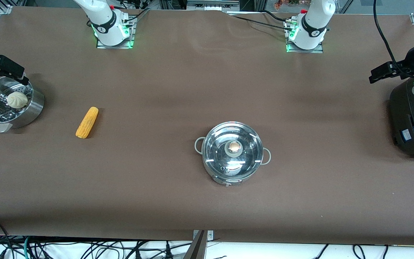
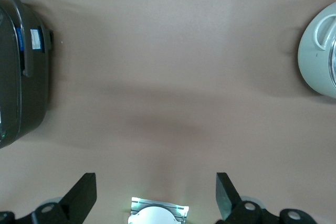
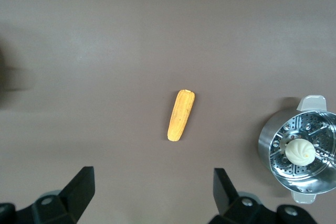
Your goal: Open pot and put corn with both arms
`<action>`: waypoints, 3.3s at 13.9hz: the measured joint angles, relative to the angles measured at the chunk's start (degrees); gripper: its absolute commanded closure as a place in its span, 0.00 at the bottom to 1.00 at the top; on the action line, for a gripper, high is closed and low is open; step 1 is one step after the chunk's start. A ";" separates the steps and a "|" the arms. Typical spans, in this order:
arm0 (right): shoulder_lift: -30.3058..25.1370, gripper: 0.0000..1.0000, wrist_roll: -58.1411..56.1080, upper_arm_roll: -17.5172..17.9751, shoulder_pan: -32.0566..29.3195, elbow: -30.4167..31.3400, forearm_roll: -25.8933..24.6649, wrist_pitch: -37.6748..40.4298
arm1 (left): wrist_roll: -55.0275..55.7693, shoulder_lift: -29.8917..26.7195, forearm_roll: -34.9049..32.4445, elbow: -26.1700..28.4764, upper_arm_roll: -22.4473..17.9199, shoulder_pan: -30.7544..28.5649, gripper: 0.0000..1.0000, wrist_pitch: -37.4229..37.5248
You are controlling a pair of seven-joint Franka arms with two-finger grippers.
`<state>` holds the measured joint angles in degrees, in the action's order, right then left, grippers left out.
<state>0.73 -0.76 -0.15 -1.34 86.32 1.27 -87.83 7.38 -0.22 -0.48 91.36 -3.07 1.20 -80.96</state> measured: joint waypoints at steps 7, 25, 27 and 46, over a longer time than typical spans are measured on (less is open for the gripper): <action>1.79 0.00 0.00 -0.05 0.01 -0.02 0.00 -0.46 | 0.00 0.06 0.00 0.00 0.37 -0.39 0.00 0.00; 3.12 0.00 0.01 0.07 0.03 -0.76 -0.52 -1.06 | 4.81 3.72 3.50 2.14 4.86 0.99 0.00 -6.02; 3.12 0.00 0.01 0.07 0.03 -0.77 -0.55 -1.06 | 4.97 3.67 3.52 2.14 4.88 0.99 0.00 -6.14; 8.71 0.00 -0.04 -0.70 -4.60 -0.58 4.79 -2.53 | 26.55 27.47 6.39 -7.52 11.46 20.17 0.03 -30.14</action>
<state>9.43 -0.80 -0.84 -5.94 85.74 6.06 -90.37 33.94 27.25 5.92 83.84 8.39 21.37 -111.10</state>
